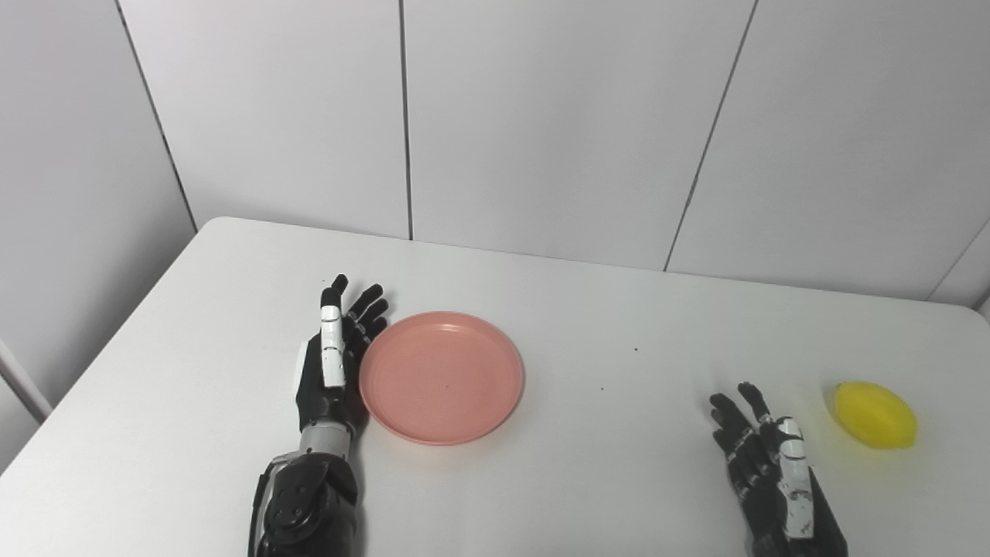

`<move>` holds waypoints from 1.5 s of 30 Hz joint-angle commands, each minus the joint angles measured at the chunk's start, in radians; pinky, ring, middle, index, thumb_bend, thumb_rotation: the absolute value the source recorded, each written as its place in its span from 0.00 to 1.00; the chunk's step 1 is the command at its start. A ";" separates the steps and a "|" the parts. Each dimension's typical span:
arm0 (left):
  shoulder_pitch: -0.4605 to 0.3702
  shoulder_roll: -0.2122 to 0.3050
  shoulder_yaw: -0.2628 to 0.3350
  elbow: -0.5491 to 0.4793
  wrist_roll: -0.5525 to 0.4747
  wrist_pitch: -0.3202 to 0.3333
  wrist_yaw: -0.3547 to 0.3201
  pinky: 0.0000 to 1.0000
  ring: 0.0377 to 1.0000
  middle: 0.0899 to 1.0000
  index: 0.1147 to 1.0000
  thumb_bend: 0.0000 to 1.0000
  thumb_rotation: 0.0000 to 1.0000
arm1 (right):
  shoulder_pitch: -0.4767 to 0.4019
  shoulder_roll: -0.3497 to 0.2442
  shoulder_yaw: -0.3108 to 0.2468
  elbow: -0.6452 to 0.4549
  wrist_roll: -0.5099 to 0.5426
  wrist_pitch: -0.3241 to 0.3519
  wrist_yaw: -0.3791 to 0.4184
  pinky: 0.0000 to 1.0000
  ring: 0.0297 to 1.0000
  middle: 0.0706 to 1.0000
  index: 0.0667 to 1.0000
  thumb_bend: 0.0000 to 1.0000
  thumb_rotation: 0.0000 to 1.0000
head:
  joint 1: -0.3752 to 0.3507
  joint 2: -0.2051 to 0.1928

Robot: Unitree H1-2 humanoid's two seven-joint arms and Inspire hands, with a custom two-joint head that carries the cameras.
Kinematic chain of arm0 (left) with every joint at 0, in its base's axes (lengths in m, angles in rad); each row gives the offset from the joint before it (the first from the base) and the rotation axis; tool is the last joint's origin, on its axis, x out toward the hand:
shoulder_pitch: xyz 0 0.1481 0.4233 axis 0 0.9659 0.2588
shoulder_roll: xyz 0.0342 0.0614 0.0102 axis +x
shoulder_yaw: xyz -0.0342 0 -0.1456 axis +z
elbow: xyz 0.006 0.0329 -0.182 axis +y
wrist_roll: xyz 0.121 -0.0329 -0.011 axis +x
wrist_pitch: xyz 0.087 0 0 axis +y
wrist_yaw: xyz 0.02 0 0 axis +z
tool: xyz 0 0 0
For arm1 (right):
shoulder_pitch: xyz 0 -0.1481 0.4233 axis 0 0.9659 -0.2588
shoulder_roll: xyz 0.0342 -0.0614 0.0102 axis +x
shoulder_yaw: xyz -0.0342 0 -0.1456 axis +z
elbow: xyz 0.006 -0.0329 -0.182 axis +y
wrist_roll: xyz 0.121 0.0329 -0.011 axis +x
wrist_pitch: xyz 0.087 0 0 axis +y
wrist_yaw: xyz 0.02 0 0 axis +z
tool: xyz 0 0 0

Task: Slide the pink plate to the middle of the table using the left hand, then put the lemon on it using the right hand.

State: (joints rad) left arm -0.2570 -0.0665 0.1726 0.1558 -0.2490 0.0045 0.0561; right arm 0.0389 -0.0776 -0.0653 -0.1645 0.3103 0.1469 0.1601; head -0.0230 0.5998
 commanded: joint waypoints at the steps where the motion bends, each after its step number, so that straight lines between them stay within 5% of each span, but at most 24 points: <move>1: -0.007 -0.021 -0.018 0.011 0.010 0.014 0.006 0.90 0.88 0.83 1.00 0.63 0.98 | -0.005 0.012 0.012 -0.007 -0.006 0.005 -0.004 1.00 0.95 0.88 0.95 0.75 0.97 | -0.007 -0.001; 22: 0.032 -0.050 -0.081 -0.037 0.004 0.036 -0.012 0.92 0.86 0.83 0.96 0.67 0.89 | -0.018 0.059 0.067 -0.017 -0.077 0.011 -0.040 0.99 0.94 0.86 0.94 0.75 0.98 | -0.145 0.016; 30: 0.035 -0.045 -0.089 -0.050 0.000 0.048 -0.026 0.92 0.89 0.87 0.99 0.63 0.97 | -0.026 0.082 0.091 -0.014 -0.099 0.013 -0.062 1.00 0.94 0.85 0.93 0.75 0.97 | -0.226 0.016; 45: 0.015 -0.054 -0.069 -0.028 -0.025 0.034 -0.030 0.96 0.88 0.86 1.00 0.65 0.93 | -0.026 0.083 0.103 -0.014 -0.118 0.000 -0.086 1.00 0.93 0.86 0.92 0.75 0.95 | -0.263 0.025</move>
State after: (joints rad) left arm -0.2301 -0.1111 0.1018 0.1211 -0.2697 0.0260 0.0244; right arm 0.0191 -0.0034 0.0260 -0.1693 0.2008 0.1469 0.0667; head -0.2838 0.6259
